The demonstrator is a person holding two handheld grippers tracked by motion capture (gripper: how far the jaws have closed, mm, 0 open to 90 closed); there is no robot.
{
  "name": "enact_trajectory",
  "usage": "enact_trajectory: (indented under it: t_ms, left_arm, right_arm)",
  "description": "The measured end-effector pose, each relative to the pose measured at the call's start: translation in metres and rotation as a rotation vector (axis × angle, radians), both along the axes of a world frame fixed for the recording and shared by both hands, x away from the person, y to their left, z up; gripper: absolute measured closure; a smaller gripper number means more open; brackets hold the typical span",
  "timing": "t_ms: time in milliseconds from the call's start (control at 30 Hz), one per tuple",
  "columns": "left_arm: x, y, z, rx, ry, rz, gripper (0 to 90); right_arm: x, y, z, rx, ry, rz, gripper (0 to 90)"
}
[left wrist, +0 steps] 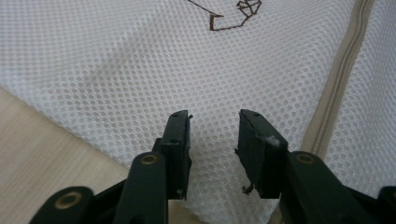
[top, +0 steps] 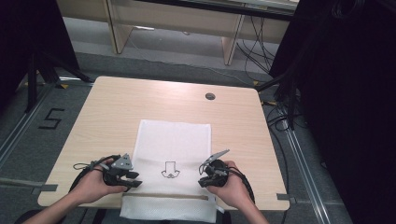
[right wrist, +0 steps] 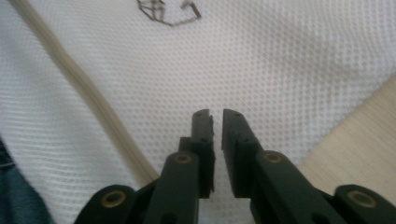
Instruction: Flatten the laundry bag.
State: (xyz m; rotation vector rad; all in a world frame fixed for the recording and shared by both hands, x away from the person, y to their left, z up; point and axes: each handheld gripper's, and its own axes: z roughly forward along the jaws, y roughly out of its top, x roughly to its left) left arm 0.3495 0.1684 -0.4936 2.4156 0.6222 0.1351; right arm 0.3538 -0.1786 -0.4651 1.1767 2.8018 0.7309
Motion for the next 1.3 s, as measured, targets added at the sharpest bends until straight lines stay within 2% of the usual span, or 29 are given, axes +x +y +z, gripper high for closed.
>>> enact_trajectory:
  t_ms: [33, 67, 100, 167, 233, 267, 300, 467, 533, 600, 667, 733, 767, 833, 867, 900, 1000, 1033, 1067, 1100, 1133, 1267, 1300]
  left_arm:
    - [-0.002, -0.004, -0.003, -0.041, 0.017, 0.044, 66.7]
    - [0.001, -0.002, -0.001, 0.023, 0.0, -0.012, 68.1]
    - [0.0, -0.004, -0.002, 0.014, 0.014, 0.004, 69.5]
    - [0.0, -0.007, -0.003, 0.033, 0.02, -0.005, 72.7]
    - [0.0, -0.01, -0.004, 0.05, 0.014, -0.016, 75.2]
    - [0.0, -0.012, -0.004, 0.046, 0.017, -0.007, 75.6]
    - [0.001, -0.012, -0.003, 0.062, 0.016, -0.014, 76.4]
    - [0.005, -0.015, -0.002, 0.073, 0.008, -0.018, 79.2]
    - [0.005, -0.017, -0.004, 0.053, 0.017, 0.012, 79.4]
    - [0.007, -0.017, -0.003, 0.075, 0.014, -0.002, 79.8]
    - [0.008, -0.017, -0.003, 0.075, 0.007, -0.003, 79.9]
    - [0.009, -0.019, -0.003, 0.059, 0.012, 0.021, 80.1]
    - [0.012, -0.019, -0.002, 0.08, 0.011, 0.006, 80.1]
    - [0.015, -0.02, -0.002, 0.085, 0.003, -0.003, 80.2]
    - [0.014, -0.023, -0.004, 0.034, 0.008, 0.042, 80.2]
    - [0.017, -0.021, -0.002, 0.077, 0.009, 0.009, 80.2]
    - [0.019, -0.021, -0.002, 0.082, 0.002, 0.005, 80.2]
    - [0.02, -0.023, -0.003, 0.067, 0.006, 0.028, 80.2]
    - [0.021, -0.023, -0.003, 0.07, 0.005, 0.029, 80.2]
    - [0.023, -0.022, -0.002, 0.084, -0.002, 0.011, 80.2]
    - [0.023, -0.023, -0.002, 0.079, -0.003, 0.021, 80.2]
    - [0.027, -0.023, -0.003, 0.08, 0.002, 0.03, 80.1]
    - [0.029, -0.022, -0.002, 0.083, -0.009, 0.02, 80.1]
  right_arm:
    - [0.002, -0.001, -0.002, -0.017, 0.007, -0.005, 86.4]
    - [0.004, -0.001, -0.004, -0.031, 0.004, -0.008, 87.4]
    - [0.006, -0.002, -0.006, -0.05, 0.001, -0.004, 87.8]
    - [0.008, -0.002, -0.009, -0.067, 0.009, -0.007, 88.5]
    - [0.009, -0.001, -0.012, -0.073, 0.019, -0.009, 88.9]
    - [0.011, -0.002, -0.014, -0.082, 0.005, 0.004, 89.2]
    - [0.011, -0.001, -0.014, -0.092, 0.004, -0.007, 89.5]
    - [0.014, 0.0, -0.015, -0.109, 0.007, -0.006, 90.0]
    - [0.016, 0.0, -0.016, -0.11, 0.001, -0.003, 90.0]
    - [0.017, -0.001, -0.016, -0.108, -0.001, -0.005, 90.0]
    - [0.019, -0.001, -0.016, -0.112, -0.004, -0.012, 90.0]
    - [0.022, -0.002, -0.016, -0.109, -0.007, -0.005, 90.0]
    - [0.022, -0.001, -0.016, -0.111, -0.002, -0.016, 90.0]
    - [0.024, -0.002, -0.016, -0.11, 0.0, -0.022, 89.9]
    - [0.026, -0.003, -0.016, -0.108, 0.009, -0.03, 89.8]
    - [0.027, -0.004, -0.016, -0.101, 0.0, -0.018, 89.8]
    - [0.03, -0.003, -0.016, -0.106, 0.004, -0.037, 89.8]
    - [0.032, -0.003, -0.016, -0.111, 0.004, -0.039, 89.7]
    - [0.034, -0.003, -0.016, -0.11, -0.005, -0.034, 89.6]
    - [0.035, -0.003, -0.016, -0.112, 0.005, -0.045, 89.5]
    - [0.037, -0.003, -0.016, -0.109, -0.007, -0.037, 89.5]
    - [0.043, -0.003, -0.016, -0.102, -0.002, -0.052, 89.4]
    - [0.045, -0.003, -0.016, -0.1, -0.005, -0.057, 89.4]
